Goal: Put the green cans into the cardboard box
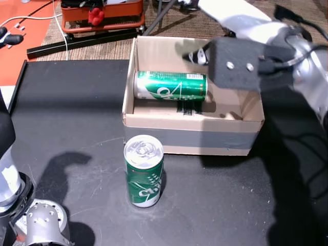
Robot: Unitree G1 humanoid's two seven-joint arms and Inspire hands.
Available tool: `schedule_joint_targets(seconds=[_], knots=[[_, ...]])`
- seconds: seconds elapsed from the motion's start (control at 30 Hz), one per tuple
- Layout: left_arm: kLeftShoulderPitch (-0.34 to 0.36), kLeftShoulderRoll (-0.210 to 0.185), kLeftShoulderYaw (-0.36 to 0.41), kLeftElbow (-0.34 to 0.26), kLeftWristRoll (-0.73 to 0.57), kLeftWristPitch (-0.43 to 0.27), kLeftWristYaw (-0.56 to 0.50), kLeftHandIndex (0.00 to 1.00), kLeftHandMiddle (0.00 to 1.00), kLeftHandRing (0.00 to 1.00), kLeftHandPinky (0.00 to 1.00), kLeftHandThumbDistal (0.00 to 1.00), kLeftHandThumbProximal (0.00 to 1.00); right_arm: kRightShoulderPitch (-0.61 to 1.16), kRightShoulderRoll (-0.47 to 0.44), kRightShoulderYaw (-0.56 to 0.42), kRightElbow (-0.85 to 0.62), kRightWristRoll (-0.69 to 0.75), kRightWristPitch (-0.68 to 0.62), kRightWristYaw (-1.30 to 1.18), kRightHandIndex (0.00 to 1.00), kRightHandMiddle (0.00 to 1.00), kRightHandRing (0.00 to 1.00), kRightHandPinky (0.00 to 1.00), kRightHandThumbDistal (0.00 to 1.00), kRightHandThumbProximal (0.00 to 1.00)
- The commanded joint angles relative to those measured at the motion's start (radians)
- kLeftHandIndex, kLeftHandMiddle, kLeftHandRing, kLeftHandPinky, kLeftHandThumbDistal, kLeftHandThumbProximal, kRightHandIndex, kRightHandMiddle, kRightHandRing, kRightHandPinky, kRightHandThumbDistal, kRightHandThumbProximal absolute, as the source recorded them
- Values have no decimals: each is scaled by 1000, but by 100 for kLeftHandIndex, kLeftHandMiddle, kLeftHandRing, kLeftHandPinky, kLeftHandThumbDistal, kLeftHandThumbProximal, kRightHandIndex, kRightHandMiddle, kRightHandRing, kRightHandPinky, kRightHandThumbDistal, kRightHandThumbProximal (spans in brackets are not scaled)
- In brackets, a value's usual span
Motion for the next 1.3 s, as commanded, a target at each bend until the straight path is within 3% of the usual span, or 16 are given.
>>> schedule_joint_targets(seconds=[0.0, 0.13, 0.4, 0.53, 0.6, 0.67, 0.73, 0.87, 0.97, 1.03, 1.13, 1.17, 1.27], knots=[[9, -27, 6, 0, 3, 0, -1, 52, 66, 86, 81, 62, 90, 66, -22, -30, -42, 38, -61, -42, 76, 78, 82, 85, 81, 20], [10, -28, 4, -1, 5, 3, 3, 51, 66, 86, 81, 63, 89, 158, -54, -65, -117, 68, -165, -75, 75, 76, 78, 82, 73, 19], [9, -28, 3, 8, 9, -10, -9, 51, 66, 86, 82, 64, 93, 279, -85, -145, -193, 133, -308, -92, 76, 74, 73, 75, 77, 19], [20, -28, -4, -4, 15, 0, 3, 51, 66, 86, 82, 66, 92, 376, -67, -223, -211, 321, -411, 29, 77, 76, 75, 77, 91, 28], [21, -26, -3, -6, 13, -1, 3, 51, 66, 87, 82, 64, 92, 426, -59, -252, -229, 393, -457, 75, 78, 78, 78, 79, 88, 31], [24, -27, -3, -11, 19, -6, 14, 51, 66, 86, 82, 65, 92, 469, -47, -275, -233, 496, -533, 155, 81, 81, 82, 84, 84, 27], [28, -22, -6, -15, 21, 1, 17, 51, 67, 87, 82, 63, 92, 515, -22, -297, -246, 641, -587, 255, 85, 83, 83, 87, 89, 27], [32, -8, -6, -10, 23, 19, 16, 51, 66, 86, 82, 68, 92, 572, 26, -335, -265, 850, -707, 401, 86, 84, 85, 92, 77, 35], [37, 0, -8, -5, 41, 16, 24, 53, 67, 87, 83, 73, 97, 603, 52, -366, -275, 916, -826, 435, 80, 79, 82, 92, 76, 51], [38, 6, -6, 2, 45, 21, 20, 53, 68, 87, 83, 73, 97, 621, 63, -369, -284, 946, -920, 433, 74, 75, 79, 90, 67, 53], [32, 19, 5, 21, 37, 26, -3, 54, 68, 88, 84, 75, 98, 647, 84, -371, -326, 988, -968, 438, 66, 69, 75, 88, 66, 58], [34, 23, 4, 26, 40, 32, -7, 54, 69, 88, 83, 78, 99, 658, 99, -392, -350, 987, -970, 442, 64, 67, 74, 88, 71, 62], [53, 27, -11, 18, 66, 53, 7, 55, 69, 85, 82, 83, 99, 696, 127, -419, -409, 980, -971, 454, 63, 65, 71, 88, 68, 62]])
